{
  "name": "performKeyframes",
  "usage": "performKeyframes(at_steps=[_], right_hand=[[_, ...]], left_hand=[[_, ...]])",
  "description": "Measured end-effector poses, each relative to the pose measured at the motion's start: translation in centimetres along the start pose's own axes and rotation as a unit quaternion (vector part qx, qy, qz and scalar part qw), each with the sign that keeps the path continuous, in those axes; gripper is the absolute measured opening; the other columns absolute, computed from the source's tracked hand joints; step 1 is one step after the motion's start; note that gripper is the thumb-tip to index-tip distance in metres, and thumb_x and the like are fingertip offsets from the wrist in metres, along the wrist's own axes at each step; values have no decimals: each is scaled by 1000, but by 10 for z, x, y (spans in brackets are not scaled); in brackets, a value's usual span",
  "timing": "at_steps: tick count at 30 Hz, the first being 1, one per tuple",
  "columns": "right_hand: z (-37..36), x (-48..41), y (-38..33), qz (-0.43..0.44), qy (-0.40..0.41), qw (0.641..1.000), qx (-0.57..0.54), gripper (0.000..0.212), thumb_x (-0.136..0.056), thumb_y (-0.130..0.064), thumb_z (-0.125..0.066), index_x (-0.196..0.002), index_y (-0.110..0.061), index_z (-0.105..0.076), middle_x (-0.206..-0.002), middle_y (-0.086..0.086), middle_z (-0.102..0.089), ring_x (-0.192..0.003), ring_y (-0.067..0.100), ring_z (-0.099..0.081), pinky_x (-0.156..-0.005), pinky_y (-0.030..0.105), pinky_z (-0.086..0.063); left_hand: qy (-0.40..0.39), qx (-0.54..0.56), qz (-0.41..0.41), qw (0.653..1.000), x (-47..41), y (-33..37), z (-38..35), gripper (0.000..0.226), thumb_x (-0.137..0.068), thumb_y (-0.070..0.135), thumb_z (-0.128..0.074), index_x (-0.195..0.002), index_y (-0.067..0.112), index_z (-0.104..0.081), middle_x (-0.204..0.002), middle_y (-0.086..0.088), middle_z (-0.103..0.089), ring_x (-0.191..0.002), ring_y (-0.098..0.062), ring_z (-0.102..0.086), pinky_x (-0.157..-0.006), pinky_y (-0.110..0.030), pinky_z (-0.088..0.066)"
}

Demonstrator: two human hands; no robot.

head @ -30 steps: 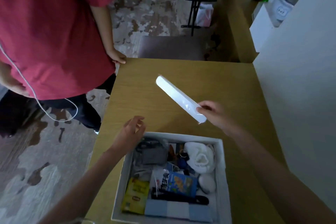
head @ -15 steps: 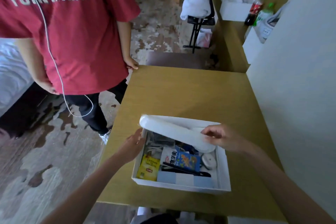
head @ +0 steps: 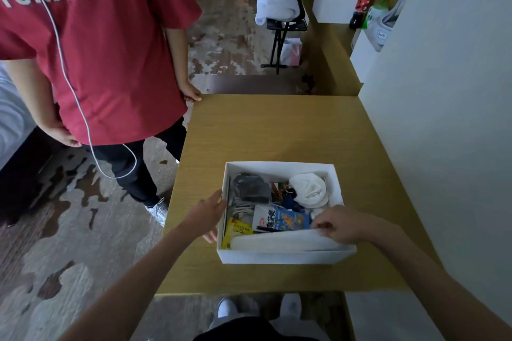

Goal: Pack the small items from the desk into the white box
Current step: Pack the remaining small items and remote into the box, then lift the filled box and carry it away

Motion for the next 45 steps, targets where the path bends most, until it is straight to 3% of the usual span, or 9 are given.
performKeyframes(at_steps=[6,10,14,18,24,28,36,42,45], right_hand=[[-14,-8,-2,-25,50,989,139,22,-97,-17,-39,-94,-20,-60,-93,4,-57,-90,23,-51,-72,35,-41],[2,2,9,-47,179,982,38,23,-96,-16,-43,-105,-19,-64,-95,0,-59,-93,18,-52,-72,32,-42],[7,9,33,-100,331,938,-1,33,-94,-17,-52,-126,-16,-59,-133,4,-52,-117,22,-51,-85,30,-41],[-13,-1,56,-260,284,909,-158,62,-96,-34,-52,-147,-10,-28,-146,14,-40,-130,30,-43,-100,40,-39],[-37,-19,63,-261,267,905,-205,14,-97,-21,-50,-96,-9,-57,-83,-1,-55,-67,2,-47,-56,22,-38],[-35,-21,63,-242,276,918,-153,28,-94,-15,-53,-68,-22,-46,-65,-2,-53,-58,6,-51,-51,23,-42],[-9,-49,58,-171,260,942,-124,20,-94,-13,-52,-75,-19,-49,-63,-3,-54,-52,10,-52,-52,35,-50],[20,-70,22,-97,251,959,-87,27,-90,-7,-51,-67,-18,-43,-61,4,-58,-54,20,-59,-50,42,-50],[26,-84,2,-50,261,961,-72,31,-87,-5,-51,-63,-18,-37,-56,1,-50,-49,17,-50,-40,33,-35]], left_hand=[[3,-30,14,999,-5,7,0,67,-81,27,-67,-131,2,-31,-144,-22,-25,-113,-32,-53,-95,-41,-46],[-2,62,58,996,-8,11,12,33,-89,19,-57,-116,7,-44,-123,-19,-45,-98,-37,-60,-82,-42,-52],[24,268,132,954,-18,8,14,30,-97,28,-35,-119,10,-44,-116,-18,-57,-93,-32,-57,-74,-40,-47],[-3,369,158,916,-19,5,5,36,-90,31,-42,-123,18,-41,-111,-10,-60,-90,-22,-53,-74,-35,-47],[-12,388,161,907,-17,6,6,34,-88,24,-44,-121,20,-43,-106,-7,-59,-89,-25,-57,-76,-39,-53],[3,371,180,911,-15,7,5,43,-89,16,-43,-132,13,-40,-125,-14,-56,-109,-35,-56,-86,-46,-52],[44,387,257,884,13,0,2,44,-88,10,-44,-133,10,-40,-121,-19,-57,-105,-37,-58,-81,-47,-54],[86,463,325,820,62,-4,12,31,-86,4,-43,-116,10,-50,-107,-17,-60,-82,-32,-65,-51,-43,-57],[86,486,360,792,92,-9,7,34,-87,5,-42,-120,11,-49,-107,-16,-62,-84,-35,-68,-48,-48,-58]])
Point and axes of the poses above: each hand's wrist, its own x-axis away from the middle knuckle, its own z-axis out of the back of the hand, y = z × x, the point moved 3 cm from there along -x, towards the middle knuckle
